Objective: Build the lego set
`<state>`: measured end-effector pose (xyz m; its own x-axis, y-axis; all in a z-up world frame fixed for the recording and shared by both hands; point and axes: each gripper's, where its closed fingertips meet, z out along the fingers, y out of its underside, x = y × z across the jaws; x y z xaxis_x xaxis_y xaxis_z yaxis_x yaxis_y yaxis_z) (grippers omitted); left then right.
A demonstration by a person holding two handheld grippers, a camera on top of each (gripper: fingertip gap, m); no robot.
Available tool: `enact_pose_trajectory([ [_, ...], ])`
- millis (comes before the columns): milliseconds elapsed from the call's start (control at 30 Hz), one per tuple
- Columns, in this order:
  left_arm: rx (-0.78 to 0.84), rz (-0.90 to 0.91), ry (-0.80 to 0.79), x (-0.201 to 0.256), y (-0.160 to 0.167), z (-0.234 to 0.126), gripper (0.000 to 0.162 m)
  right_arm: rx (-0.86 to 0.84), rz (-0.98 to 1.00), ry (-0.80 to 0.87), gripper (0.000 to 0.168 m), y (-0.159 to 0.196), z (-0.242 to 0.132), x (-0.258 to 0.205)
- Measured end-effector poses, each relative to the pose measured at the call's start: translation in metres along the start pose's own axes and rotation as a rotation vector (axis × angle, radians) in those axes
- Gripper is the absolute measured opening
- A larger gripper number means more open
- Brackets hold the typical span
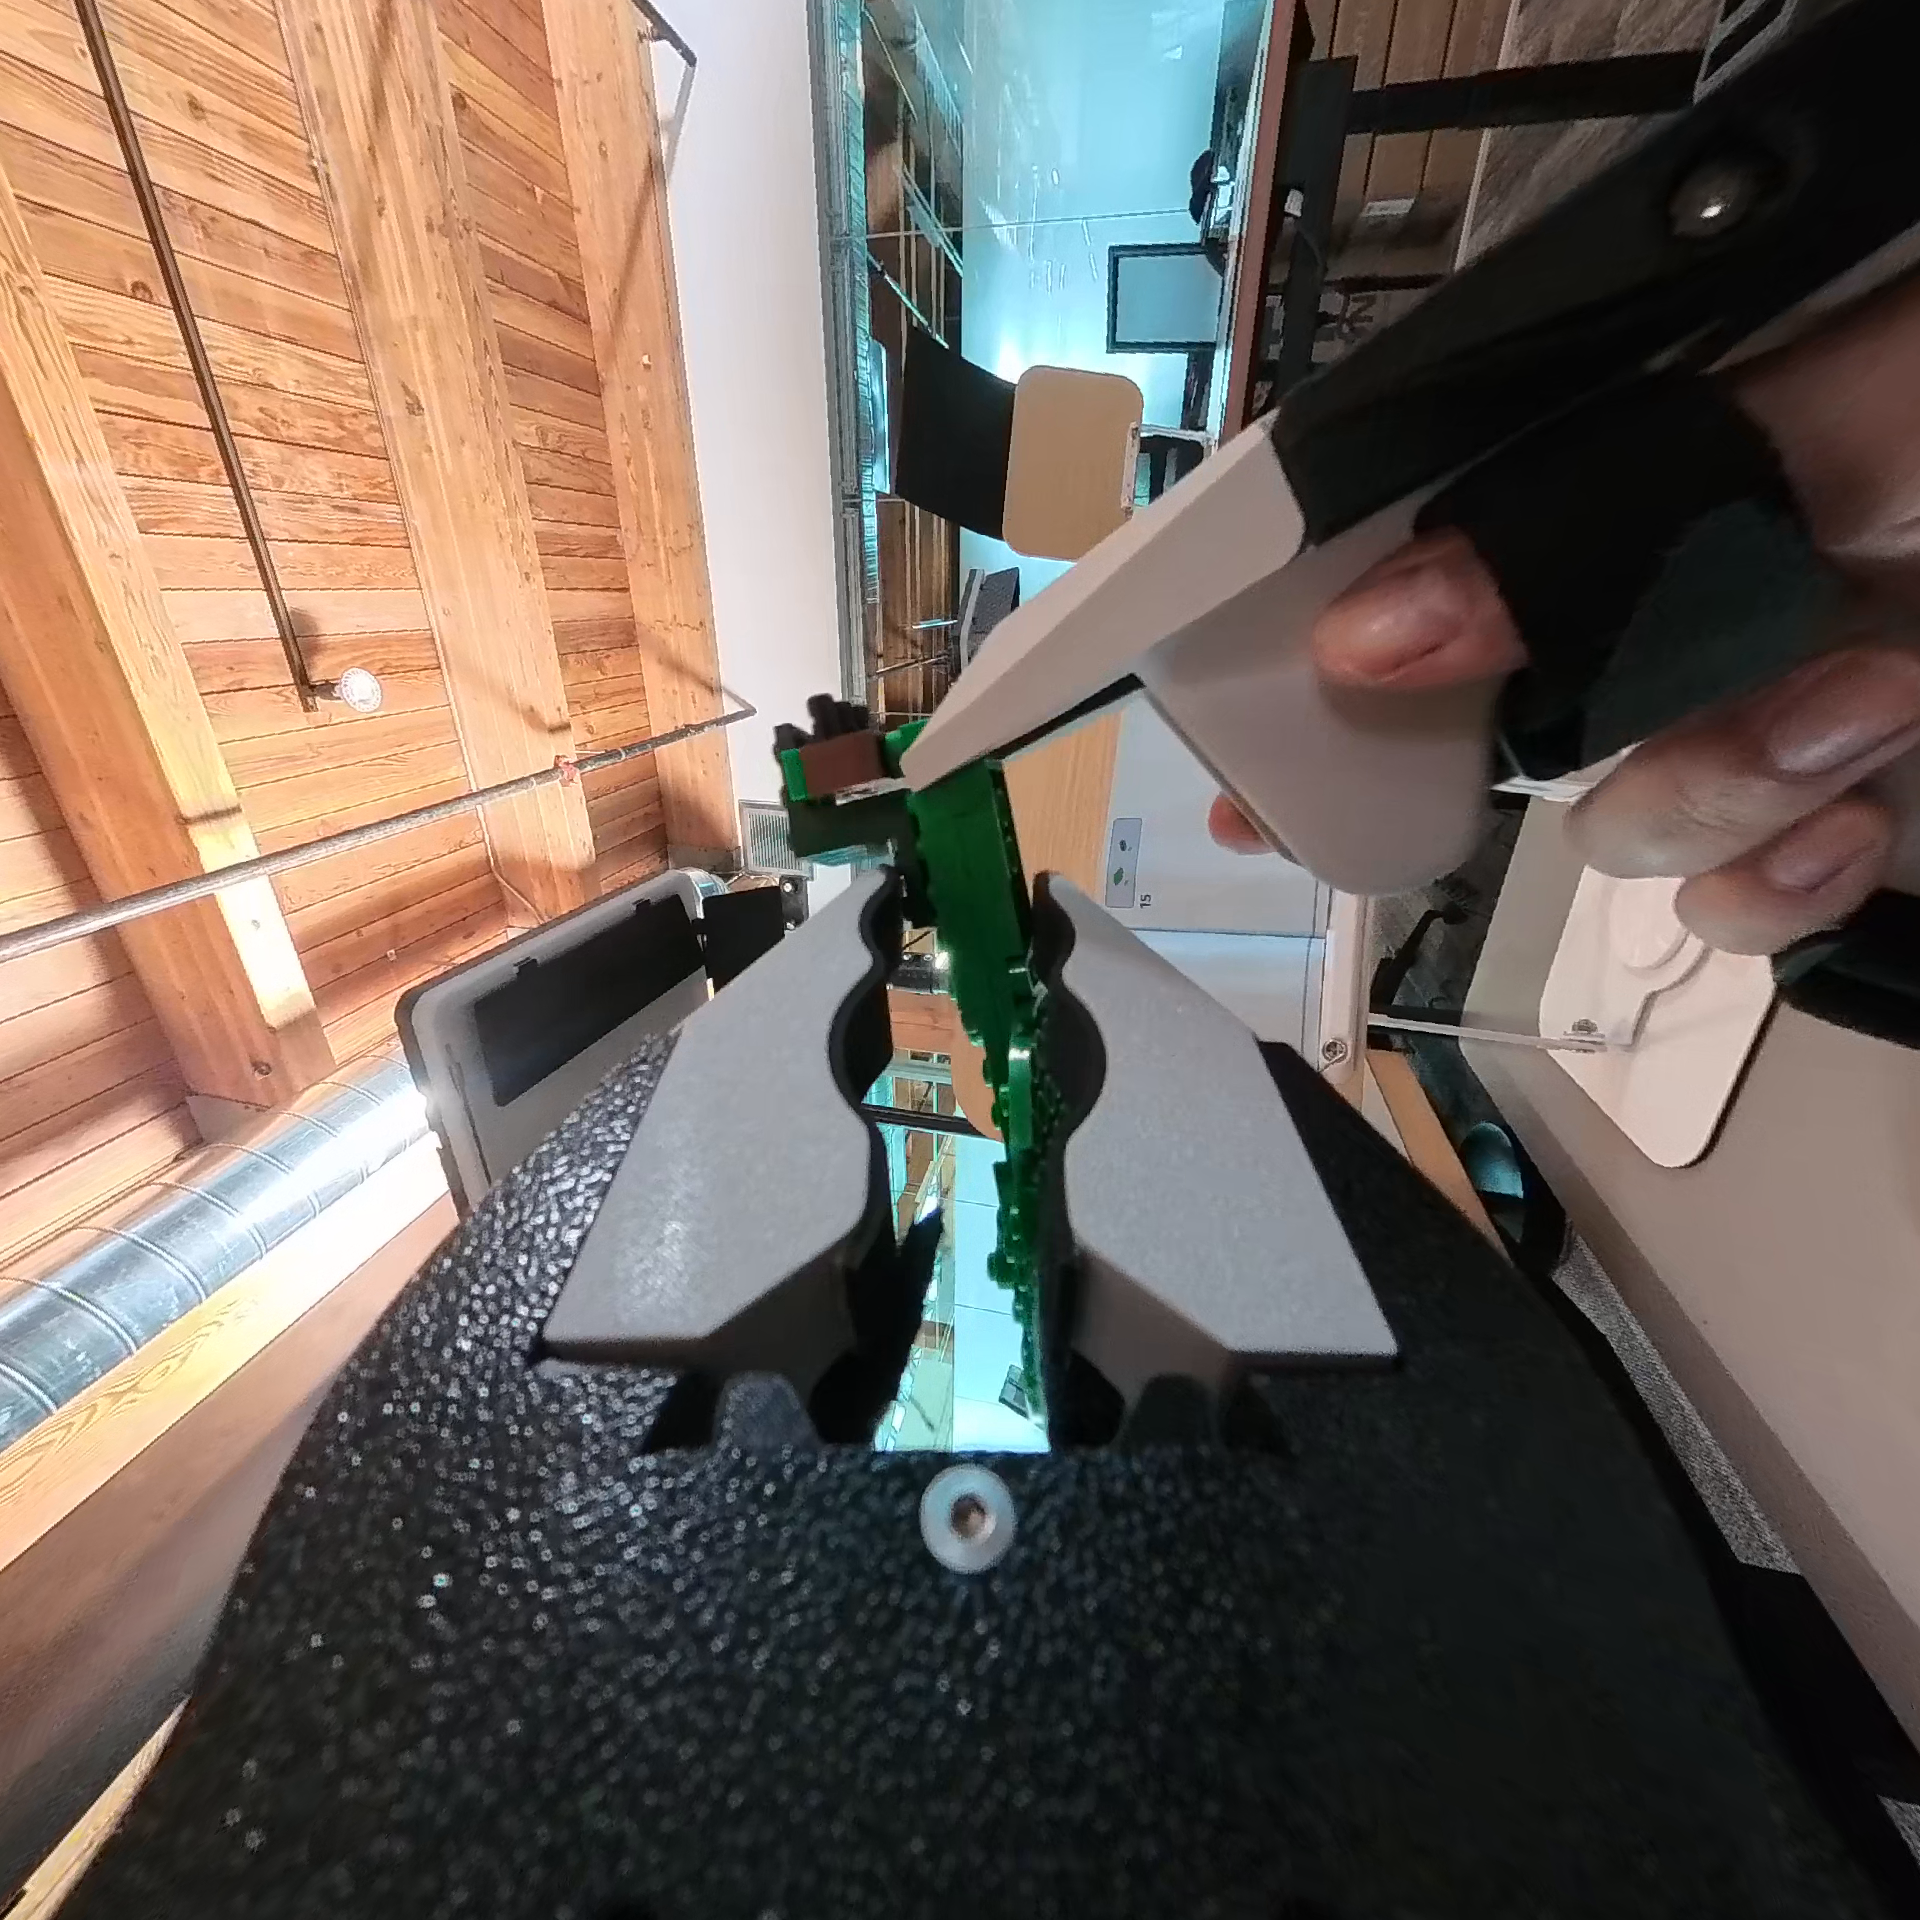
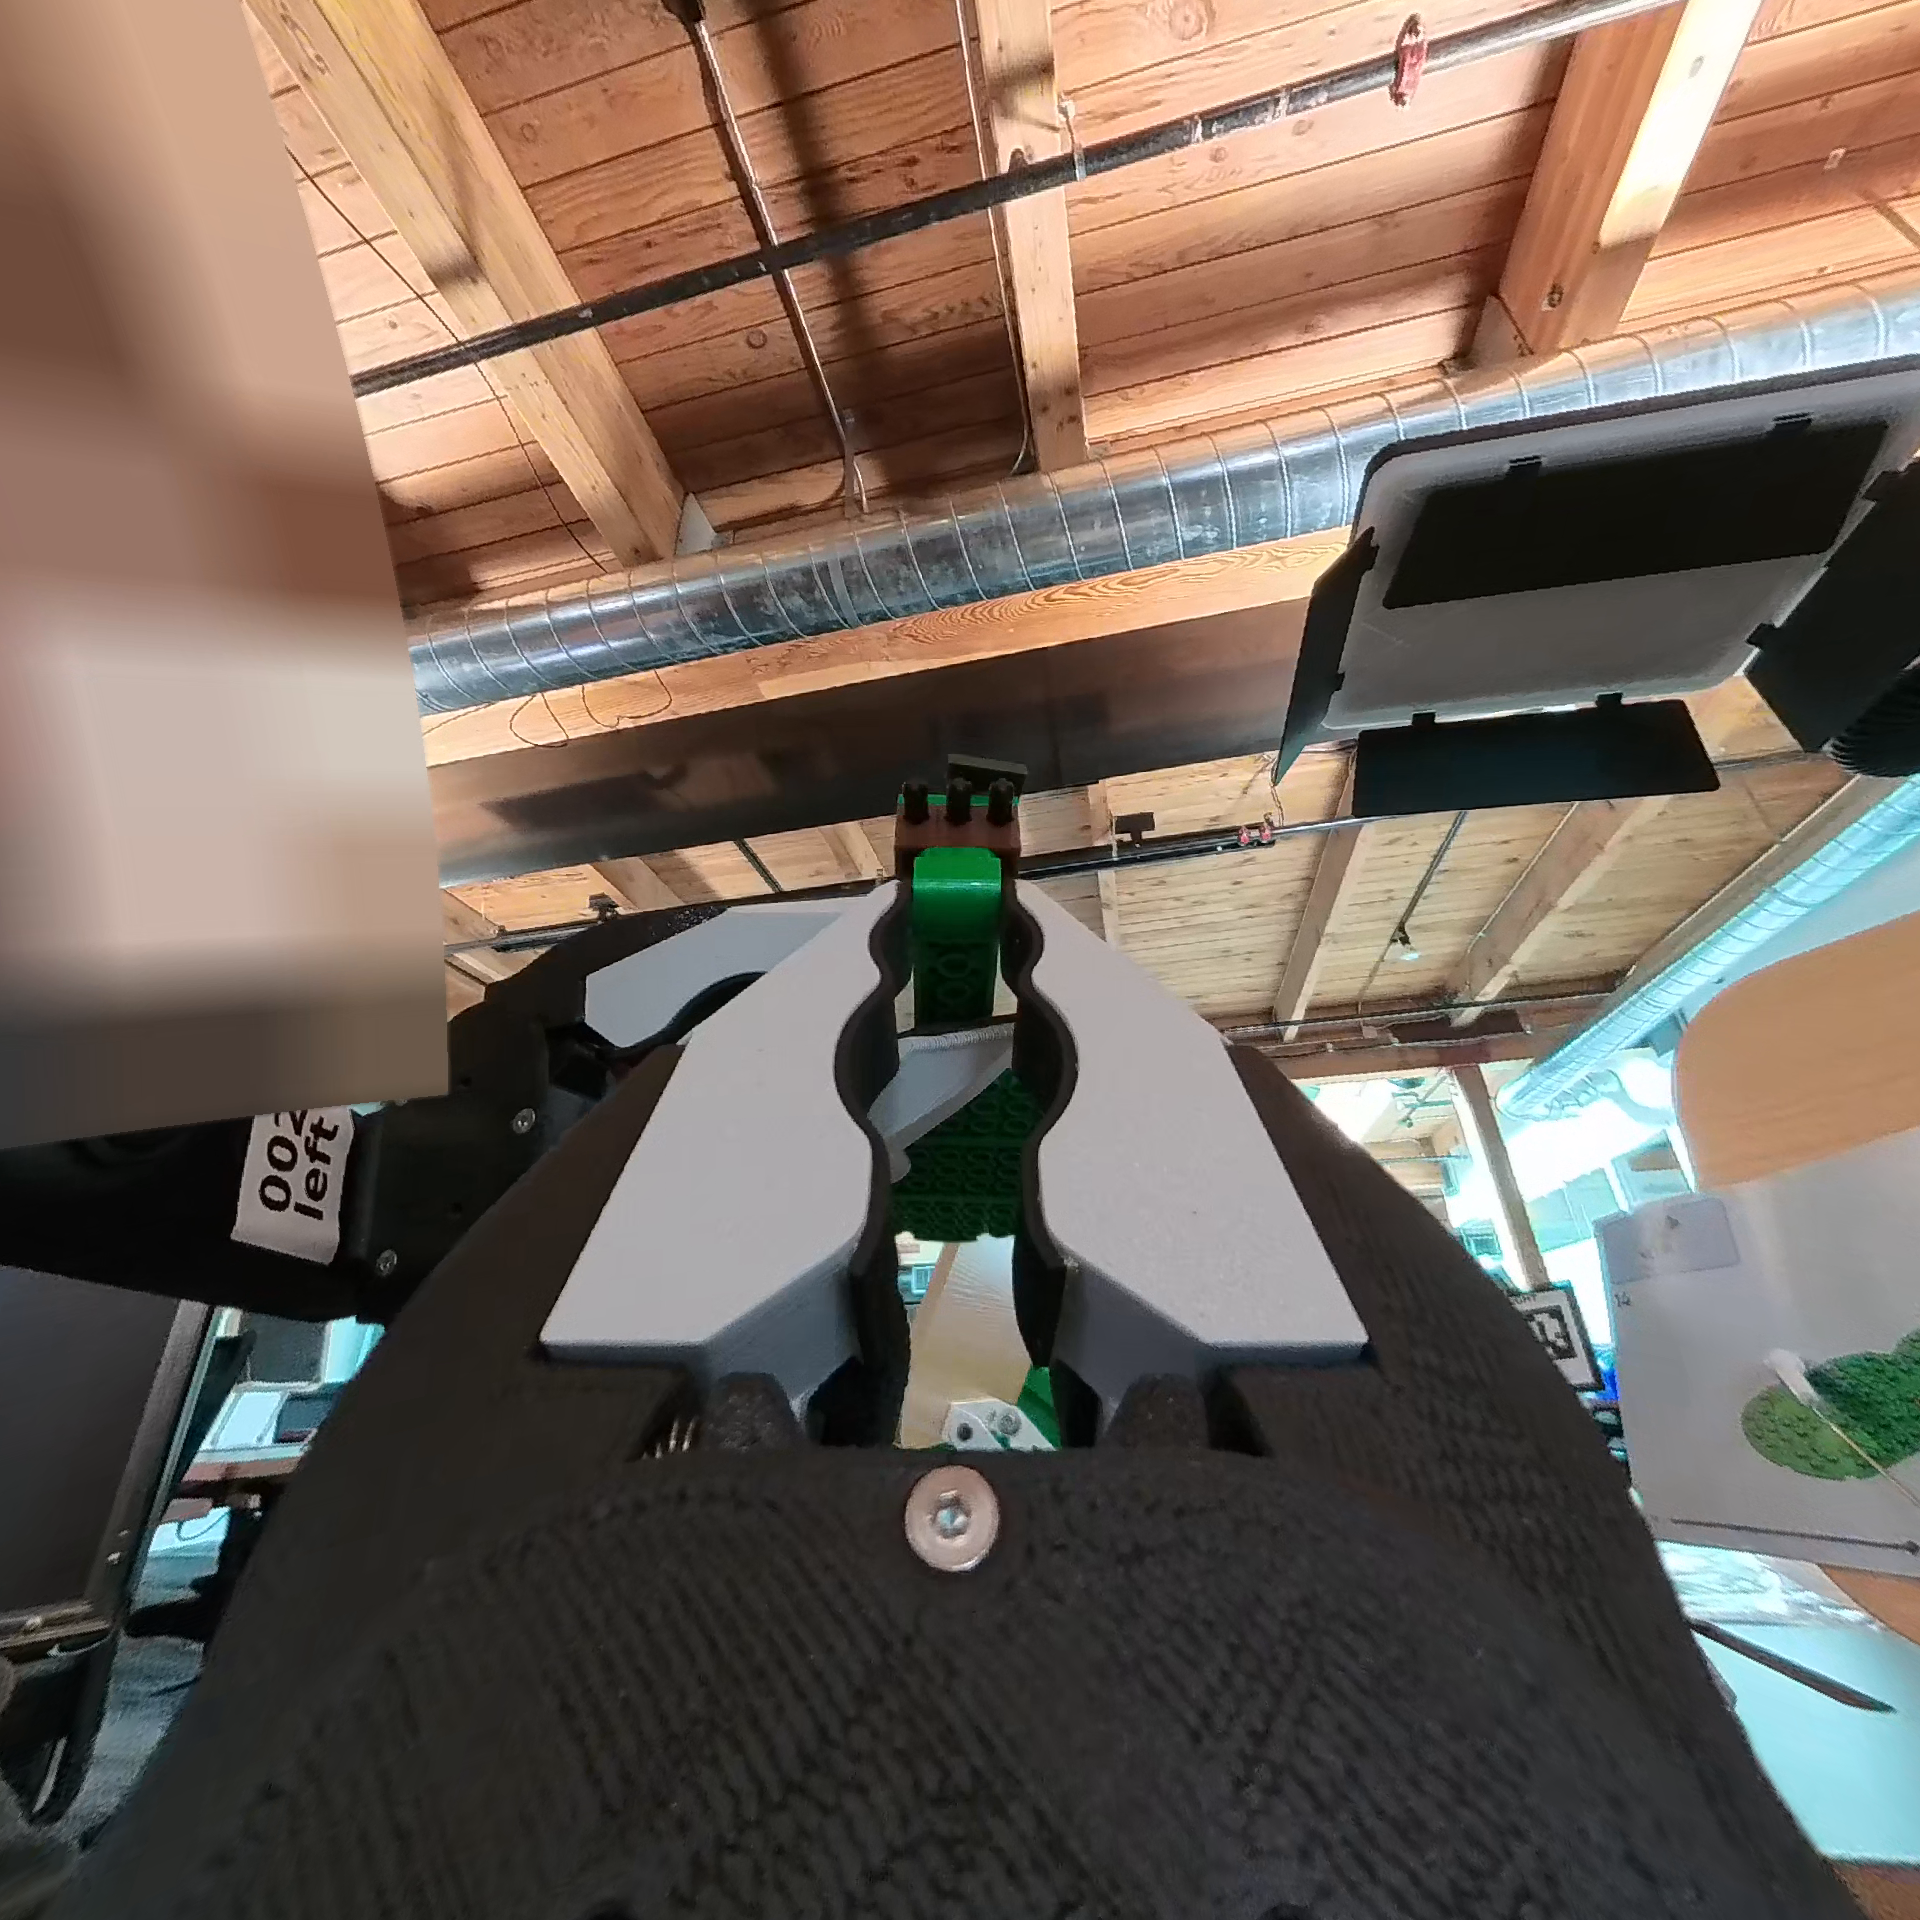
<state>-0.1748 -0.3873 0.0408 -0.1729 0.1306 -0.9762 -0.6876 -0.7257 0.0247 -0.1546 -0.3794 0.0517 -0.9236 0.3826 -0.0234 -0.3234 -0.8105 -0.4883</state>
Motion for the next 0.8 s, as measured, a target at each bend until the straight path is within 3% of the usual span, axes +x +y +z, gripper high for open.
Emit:
enact_pose_trajectory([
  [800, 0.028, 0.01, -0.019, -0.0036, -0.0021, -0.0023, 0.019, -0.003, -0.022, -0.021, 0.016, -0.0004, -0.0013, -0.0025],
])
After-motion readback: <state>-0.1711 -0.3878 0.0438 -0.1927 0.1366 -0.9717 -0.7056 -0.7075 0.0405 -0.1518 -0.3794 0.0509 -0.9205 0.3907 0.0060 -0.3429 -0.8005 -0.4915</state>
